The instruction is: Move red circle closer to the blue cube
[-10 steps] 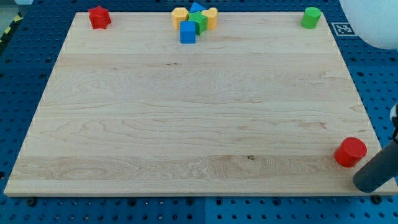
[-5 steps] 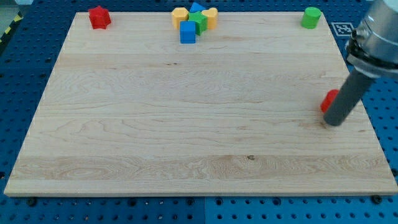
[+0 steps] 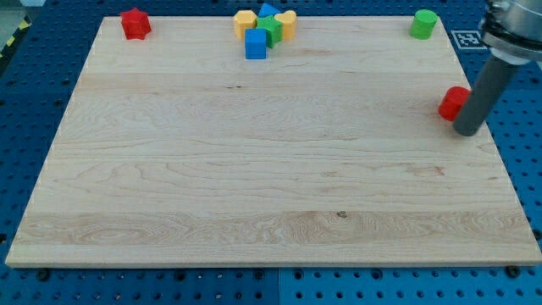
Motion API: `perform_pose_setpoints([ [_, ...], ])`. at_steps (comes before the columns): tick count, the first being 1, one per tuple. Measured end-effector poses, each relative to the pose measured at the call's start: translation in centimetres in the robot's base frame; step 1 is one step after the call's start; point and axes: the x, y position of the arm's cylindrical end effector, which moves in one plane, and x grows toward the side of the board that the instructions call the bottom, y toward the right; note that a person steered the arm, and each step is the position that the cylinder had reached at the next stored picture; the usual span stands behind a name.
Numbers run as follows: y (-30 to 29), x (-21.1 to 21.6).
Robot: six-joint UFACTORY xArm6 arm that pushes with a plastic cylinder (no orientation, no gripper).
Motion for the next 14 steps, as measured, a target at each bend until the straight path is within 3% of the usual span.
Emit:
perform_pose_setpoints([
  [2, 0.6, 0.0],
  [5, -1.8, -7.4],
  [7, 5.2, -7.2],
  [8, 3.9, -8.3],
  [11, -7.9, -12.3],
  [14, -7.6, -10.1],
])
